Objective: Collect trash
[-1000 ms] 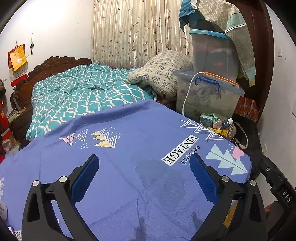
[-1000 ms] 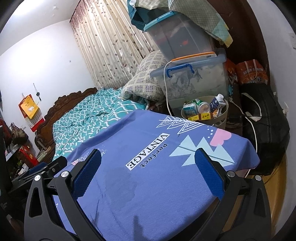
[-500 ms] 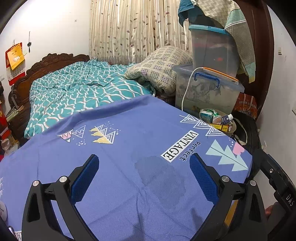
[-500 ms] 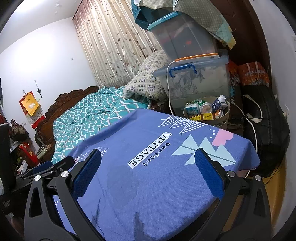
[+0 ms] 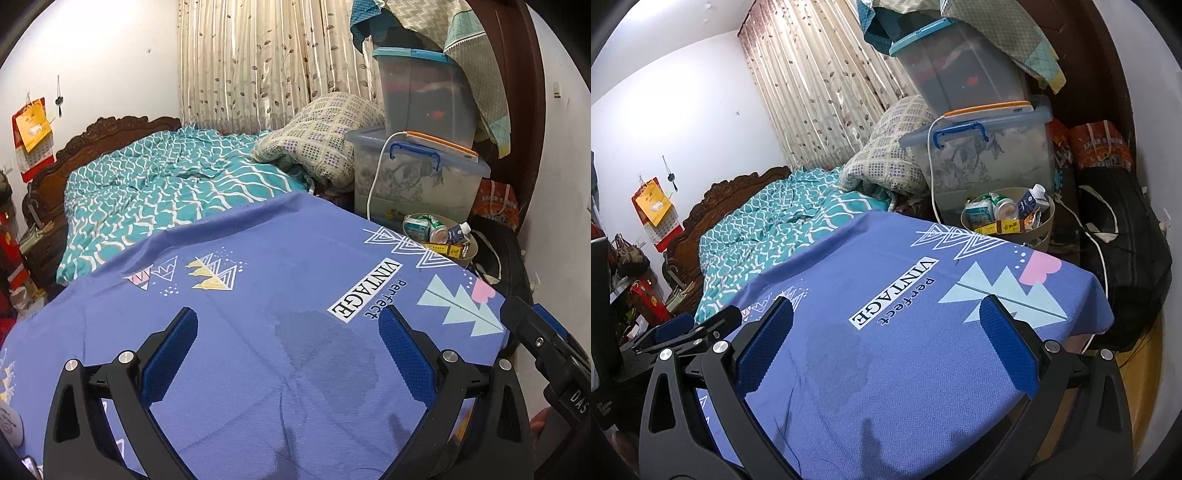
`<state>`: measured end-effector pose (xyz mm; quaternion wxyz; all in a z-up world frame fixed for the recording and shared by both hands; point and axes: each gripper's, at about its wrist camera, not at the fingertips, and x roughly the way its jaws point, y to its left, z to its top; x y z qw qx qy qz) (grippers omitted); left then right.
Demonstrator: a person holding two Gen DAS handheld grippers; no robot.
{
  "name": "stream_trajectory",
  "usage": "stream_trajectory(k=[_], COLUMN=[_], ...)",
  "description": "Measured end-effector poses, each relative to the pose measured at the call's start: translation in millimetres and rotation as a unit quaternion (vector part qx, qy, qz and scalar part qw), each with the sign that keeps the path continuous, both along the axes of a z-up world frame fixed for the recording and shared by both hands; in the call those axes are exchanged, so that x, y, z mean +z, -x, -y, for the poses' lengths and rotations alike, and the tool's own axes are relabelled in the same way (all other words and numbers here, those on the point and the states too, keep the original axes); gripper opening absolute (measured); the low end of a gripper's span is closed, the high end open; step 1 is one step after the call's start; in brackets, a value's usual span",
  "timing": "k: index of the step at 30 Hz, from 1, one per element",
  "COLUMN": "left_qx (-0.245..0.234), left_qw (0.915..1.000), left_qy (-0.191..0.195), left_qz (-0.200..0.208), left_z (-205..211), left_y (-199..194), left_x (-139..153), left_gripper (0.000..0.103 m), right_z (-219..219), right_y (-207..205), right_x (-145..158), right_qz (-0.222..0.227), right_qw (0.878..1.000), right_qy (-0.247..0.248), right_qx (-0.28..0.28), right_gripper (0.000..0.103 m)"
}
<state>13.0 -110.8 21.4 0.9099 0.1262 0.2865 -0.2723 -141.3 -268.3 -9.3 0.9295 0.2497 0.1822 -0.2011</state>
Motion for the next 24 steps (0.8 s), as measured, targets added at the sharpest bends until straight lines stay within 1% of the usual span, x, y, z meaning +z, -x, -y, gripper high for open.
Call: stream_trajectory(k=[9, 24], left_qx=[0.003, -0.004], left_qw=[0.9998, 0.9995], left_qy=[-0.013, -0.03], left_qz=[0.011, 0.013], left_z=[1.8, 4.9], left_y=[2.1, 4.7], left_x=[-1.3, -7.8], left_gripper=[0.095, 0.095], right_z=[-1.1, -0.9], right_y=[-1.8, -2.6], right_x=[-1.9, -3.7], right_qz=[-0.003, -0.003], right_qw=[1.0, 1.0], right_qy=[-0.004, -0.005], right_qx=[0.002, 0.001], right_gripper=[0.1, 0.1])
